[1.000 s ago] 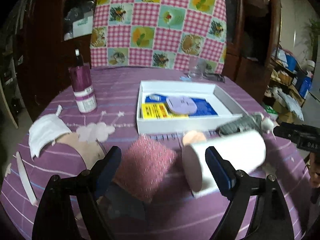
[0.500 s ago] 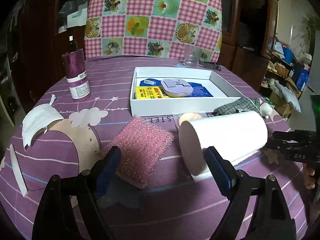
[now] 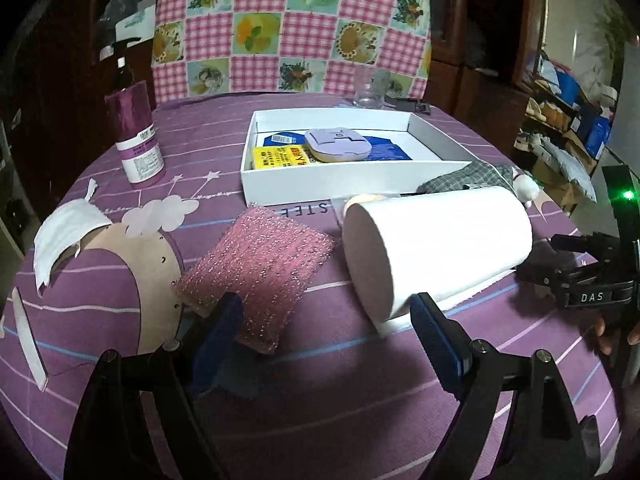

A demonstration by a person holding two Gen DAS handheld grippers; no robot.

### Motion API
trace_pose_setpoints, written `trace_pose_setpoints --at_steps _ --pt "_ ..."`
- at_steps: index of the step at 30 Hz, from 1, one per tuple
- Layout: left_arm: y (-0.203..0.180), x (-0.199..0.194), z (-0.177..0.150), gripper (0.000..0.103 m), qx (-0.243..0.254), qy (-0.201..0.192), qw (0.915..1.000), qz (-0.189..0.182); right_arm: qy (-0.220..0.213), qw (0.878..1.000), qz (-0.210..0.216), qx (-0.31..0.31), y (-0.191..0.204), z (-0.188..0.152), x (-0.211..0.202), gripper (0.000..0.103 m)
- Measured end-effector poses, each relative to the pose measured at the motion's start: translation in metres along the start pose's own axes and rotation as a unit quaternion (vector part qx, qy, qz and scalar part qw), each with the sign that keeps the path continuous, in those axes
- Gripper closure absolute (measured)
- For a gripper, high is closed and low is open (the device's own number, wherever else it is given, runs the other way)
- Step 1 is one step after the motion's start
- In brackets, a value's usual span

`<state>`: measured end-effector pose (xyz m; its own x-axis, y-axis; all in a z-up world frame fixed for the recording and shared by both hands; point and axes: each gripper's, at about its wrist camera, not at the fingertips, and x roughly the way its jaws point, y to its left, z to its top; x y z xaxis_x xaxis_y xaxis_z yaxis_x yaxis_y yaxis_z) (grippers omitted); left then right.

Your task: Organize soft objects

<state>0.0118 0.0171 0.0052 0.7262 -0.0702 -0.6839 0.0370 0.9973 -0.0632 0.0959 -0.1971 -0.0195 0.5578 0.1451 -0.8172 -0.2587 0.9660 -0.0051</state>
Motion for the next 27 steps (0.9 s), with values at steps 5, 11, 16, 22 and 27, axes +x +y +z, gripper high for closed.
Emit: trace_pose_setpoints --at_steps 5,11,16,22,27 --pt "0.0005 0.0019 -0.0006 0.016 -0.001 0.007 1.0 -0.002 0.0 1.0 0.0 0.0 0.0001 -0.0002 -0.0001 0.0" --pt "-0.0011 0.0035 -0.0001 0.016 0.003 0.012 0.9999 -0.003 0.0 1.0 -0.001 0.0 0.0 -0.0001 -0.0001 0.0" --pt "-0.0024 0.0037 -0.0003 0.016 0.006 0.013 0.9999 -0.001 0.0 1.0 -0.001 0.0 0.0 -0.0002 0.0001 0.0" --pt "-0.0029 0.004 -0.0004 0.016 0.006 0.014 0.9999 -0.001 0.0 1.0 -0.001 0.0 0.0 -0.0002 0.0002 0.0" --pt "-0.0027 0.0042 -0.0003 0.016 0.006 0.015 0.9999 -0.001 0.0 1.0 -0.001 0.0 -0.0001 -0.0001 0.0002 0.0"
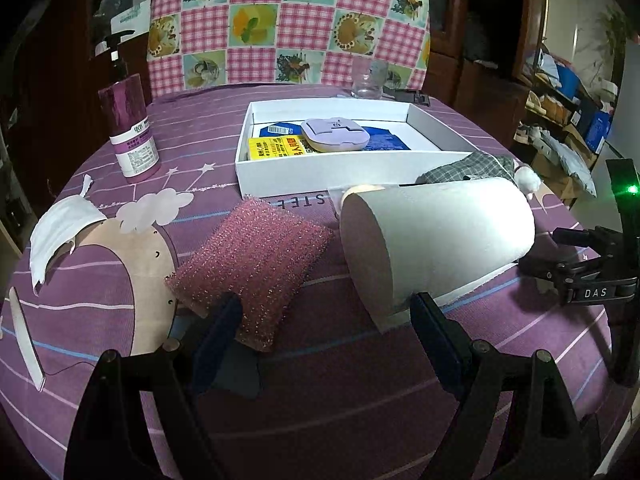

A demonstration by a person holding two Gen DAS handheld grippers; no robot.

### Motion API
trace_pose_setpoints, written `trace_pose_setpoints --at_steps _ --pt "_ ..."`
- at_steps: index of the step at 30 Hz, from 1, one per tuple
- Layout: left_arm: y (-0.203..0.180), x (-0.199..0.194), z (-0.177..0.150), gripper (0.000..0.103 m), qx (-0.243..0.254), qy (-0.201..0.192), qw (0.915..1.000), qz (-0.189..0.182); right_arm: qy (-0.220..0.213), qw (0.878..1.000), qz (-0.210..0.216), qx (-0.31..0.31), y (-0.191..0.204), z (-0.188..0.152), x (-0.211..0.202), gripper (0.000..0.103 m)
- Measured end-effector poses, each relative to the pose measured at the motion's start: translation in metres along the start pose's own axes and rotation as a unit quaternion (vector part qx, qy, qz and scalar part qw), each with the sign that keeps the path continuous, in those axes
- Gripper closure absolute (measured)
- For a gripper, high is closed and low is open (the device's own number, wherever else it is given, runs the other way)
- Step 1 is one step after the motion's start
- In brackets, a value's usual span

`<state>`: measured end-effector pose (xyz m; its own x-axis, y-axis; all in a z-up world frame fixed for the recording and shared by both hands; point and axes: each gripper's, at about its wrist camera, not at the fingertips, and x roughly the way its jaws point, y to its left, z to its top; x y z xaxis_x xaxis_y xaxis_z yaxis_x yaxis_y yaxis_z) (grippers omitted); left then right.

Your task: Organize soft objects

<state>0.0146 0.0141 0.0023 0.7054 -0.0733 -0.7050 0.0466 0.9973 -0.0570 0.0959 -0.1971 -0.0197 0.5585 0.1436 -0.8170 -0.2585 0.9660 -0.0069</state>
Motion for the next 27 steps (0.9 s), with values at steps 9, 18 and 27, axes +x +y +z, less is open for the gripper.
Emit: trace_pose_setpoints --at_steps 9,18,27 --pt "0.0008 -0.0013 0.0007 0.016 0.003 -0.008 1.0 0.005 0.0 1.0 0.0 0.0 0.0 0.0001 -0.0003 0.0" --pt "0.0009 -0.0038 0.0002 0.016 0.002 -0.01 0.9999 0.009 0.0 1.0 0.0 0.0 0.0 0.0 -0.0002 0.0" --pt "0.0011 -0.0053 -0.0006 0.016 0.003 -0.01 0.9999 0.007 0.0 1.0 -0.003 0.004 0.0002 0.0002 0.0002 0.0"
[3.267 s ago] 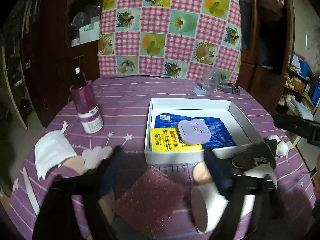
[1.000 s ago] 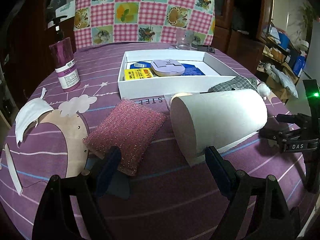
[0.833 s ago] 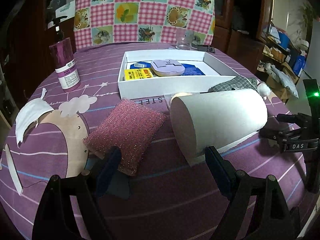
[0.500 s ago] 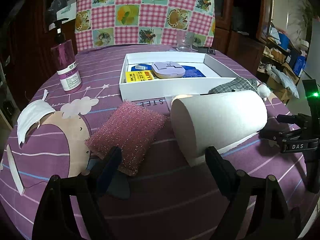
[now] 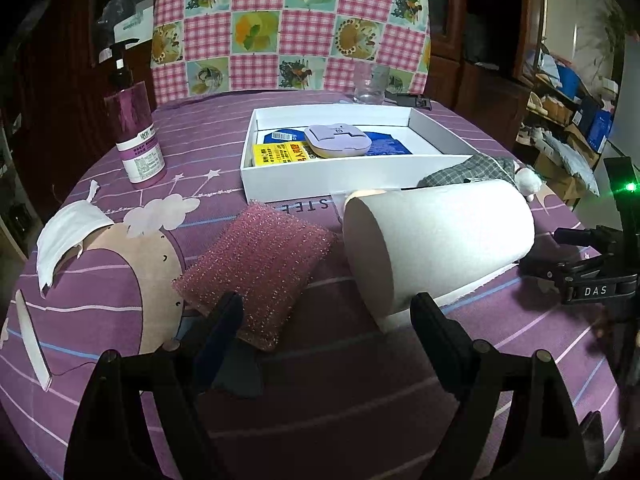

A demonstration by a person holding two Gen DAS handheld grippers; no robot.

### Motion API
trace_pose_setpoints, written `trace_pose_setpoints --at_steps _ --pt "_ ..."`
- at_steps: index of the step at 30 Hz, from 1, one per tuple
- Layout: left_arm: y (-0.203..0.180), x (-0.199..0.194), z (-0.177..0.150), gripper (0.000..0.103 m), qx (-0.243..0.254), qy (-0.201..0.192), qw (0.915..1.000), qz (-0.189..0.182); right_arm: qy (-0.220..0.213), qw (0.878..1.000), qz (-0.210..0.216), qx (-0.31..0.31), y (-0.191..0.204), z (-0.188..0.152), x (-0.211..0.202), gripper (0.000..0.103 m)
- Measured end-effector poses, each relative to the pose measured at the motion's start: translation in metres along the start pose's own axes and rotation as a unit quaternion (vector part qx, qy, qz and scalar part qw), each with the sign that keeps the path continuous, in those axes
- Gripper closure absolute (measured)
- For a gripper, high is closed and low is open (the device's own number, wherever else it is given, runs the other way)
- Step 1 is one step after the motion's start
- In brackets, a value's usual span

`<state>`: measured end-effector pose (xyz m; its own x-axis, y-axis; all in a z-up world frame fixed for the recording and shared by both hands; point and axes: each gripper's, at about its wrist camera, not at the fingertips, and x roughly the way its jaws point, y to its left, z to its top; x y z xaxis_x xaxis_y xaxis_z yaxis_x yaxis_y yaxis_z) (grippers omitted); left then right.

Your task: Organize soft objects

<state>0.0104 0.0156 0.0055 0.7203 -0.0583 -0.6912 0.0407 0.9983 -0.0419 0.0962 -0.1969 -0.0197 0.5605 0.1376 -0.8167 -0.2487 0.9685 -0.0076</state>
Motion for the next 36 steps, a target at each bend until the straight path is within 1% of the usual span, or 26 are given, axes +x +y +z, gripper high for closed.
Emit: trace_pose_setpoints --at_steps 3,5,6,7,8,10,12,13,16,17,19,23,24,28,31,33,36 --pt "0.001 0.0 0.0 0.016 -0.003 -0.001 1.0 0.003 0.001 1.0 -0.013 0.016 0.002 0.002 0.001 0.0" --pt "0.0 -0.002 0.0 0.016 -0.003 -0.003 1.0 0.005 0.01 1.0 -0.002 0.006 0.004 0.002 -0.001 0.0" --pt "0.0 -0.002 0.001 0.016 -0.003 -0.004 1.0 0.004 0.013 1.0 0.005 0.002 0.004 0.001 -0.003 0.002" --pt "0.001 -0.003 0.001 0.016 -0.003 -0.005 1.0 0.004 0.008 1.0 0.014 0.001 0.004 -0.001 -0.008 0.01" --pt "0.001 -0.003 0.001 0.016 -0.004 -0.006 1.0 0.005 -0.004 1.0 0.03 0.005 0.003 -0.004 -0.017 0.014" --pt "0.002 -0.005 0.001 0.016 -0.007 -0.008 0.9999 0.009 -0.017 0.999 0.039 0.011 0.004 -0.005 -0.029 0.014" --pt "0.005 -0.008 0.002 0.016 -0.013 -0.014 0.9998 0.007 -0.043 0.998 0.045 0.015 0.005 -0.001 -0.049 0.014" --pt "0.007 -0.01 0.003 0.016 -0.019 -0.019 0.9996 0.004 -0.054 0.997 0.044 0.015 0.006 0.001 -0.056 0.014" --pt "0.015 -0.013 0.004 0.016 -0.038 -0.024 0.999 -0.002 -0.09 0.996 0.008 0.011 0.013 0.016 -0.076 0.014" --pt "0.018 -0.013 0.004 0.016 -0.045 -0.025 0.9987 -0.001 -0.1 0.995 0.003 0.012 0.016 0.022 -0.08 0.014" --pt "0.022 -0.015 0.005 0.016 -0.054 -0.031 0.998 0.0 -0.109 0.994 0.017 0.018 0.02 0.033 -0.083 0.014" --pt "0.03 -0.021 0.006 0.016 -0.073 -0.047 0.9962 0.006 -0.113 0.988 0.095 0.038 0.031 0.052 -0.081 0.014" --pt "0.031 -0.021 0.006 0.016 -0.076 -0.048 0.9959 0.009 -0.114 0.987 0.104 0.039 0.034 0.054 -0.08 0.014" --pt "0.039 -0.022 0.006 0.016 -0.092 -0.053 0.9939 0.031 -0.121 0.984 0.13 0.031 0.046 0.054 -0.07 0.014" --pt "0.044 -0.022 0.006 0.016 -0.101 -0.057 0.9914 0.062 -0.125 0.982 0.137 0.027 0.046 0.049 -0.062 0.014" --pt "0.049 -0.018 0.005 0.016 -0.109 -0.05 0.9897 0.078 -0.125 0.981 0.146 0.022 0.044 0.044 -0.058 0.014" --pt "0.052 -0.012 0.006 0.016 -0.113 -0.037 0.989 0.088 -0.126 0.977 0.171 0.015 0.041 0.036 -0.058 0.014"
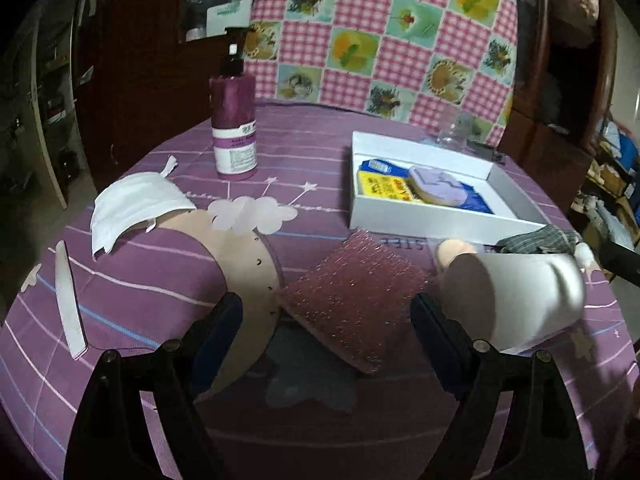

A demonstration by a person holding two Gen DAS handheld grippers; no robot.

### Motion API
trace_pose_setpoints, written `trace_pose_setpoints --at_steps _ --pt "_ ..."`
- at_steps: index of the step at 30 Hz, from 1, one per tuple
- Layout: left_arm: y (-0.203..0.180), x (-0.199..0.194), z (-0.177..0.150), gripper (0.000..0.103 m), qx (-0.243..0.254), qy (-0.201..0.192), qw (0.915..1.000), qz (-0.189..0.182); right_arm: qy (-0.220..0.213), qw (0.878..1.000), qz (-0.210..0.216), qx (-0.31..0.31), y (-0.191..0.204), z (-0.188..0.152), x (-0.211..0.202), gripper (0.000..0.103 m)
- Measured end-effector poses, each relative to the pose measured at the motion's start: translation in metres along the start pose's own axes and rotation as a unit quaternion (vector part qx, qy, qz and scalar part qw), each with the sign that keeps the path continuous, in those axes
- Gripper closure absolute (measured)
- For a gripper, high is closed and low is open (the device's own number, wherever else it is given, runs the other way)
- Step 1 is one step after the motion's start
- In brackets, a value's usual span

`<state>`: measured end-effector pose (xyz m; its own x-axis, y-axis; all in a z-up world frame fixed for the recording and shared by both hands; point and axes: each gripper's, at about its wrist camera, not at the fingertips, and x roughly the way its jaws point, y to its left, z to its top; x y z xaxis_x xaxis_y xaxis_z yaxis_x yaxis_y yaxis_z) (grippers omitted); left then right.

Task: Organize soft objects
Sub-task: 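Move the left gripper to the pink sponge and close on its edge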

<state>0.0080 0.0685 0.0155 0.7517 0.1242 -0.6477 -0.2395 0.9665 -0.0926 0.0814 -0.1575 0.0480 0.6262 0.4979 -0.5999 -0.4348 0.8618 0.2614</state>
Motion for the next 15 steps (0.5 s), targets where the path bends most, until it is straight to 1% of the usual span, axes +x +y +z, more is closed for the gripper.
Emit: trace_pose_setpoints --at_steps 2,5,7,11,13,15 --pt "-0.002 0.004 0.0 0.016 0.004 0.006 1.0 0.002 0.0 1.0 0.017 -0.011 0.003 -0.004 -0.003 0.014" --pt "-0.004 0.01 -0.001 0.016 0.009 0.021 0.9997 0.003 -0.002 0.999 0.023 -0.037 0.016 -0.007 -0.007 0.014" --pt "-0.005 0.014 -0.002 0.017 0.011 0.032 0.9994 -0.003 0.003 0.998 0.03 -0.047 0.021 -0.011 -0.006 0.014" --pt "-0.009 0.021 -0.002 0.018 0.011 0.051 0.9984 -0.024 0.015 0.997 0.005 -0.07 0.03 -0.015 0.0 0.014" --pt "-0.012 0.027 -0.002 0.022 0.01 0.063 0.9975 -0.029 0.016 0.998 0.0 -0.069 0.029 -0.015 0.001 0.014" --pt "-0.014 0.034 -0.002 0.022 0.008 0.076 0.9965 -0.035 0.015 0.998 -0.001 -0.061 0.026 -0.014 -0.001 0.014"
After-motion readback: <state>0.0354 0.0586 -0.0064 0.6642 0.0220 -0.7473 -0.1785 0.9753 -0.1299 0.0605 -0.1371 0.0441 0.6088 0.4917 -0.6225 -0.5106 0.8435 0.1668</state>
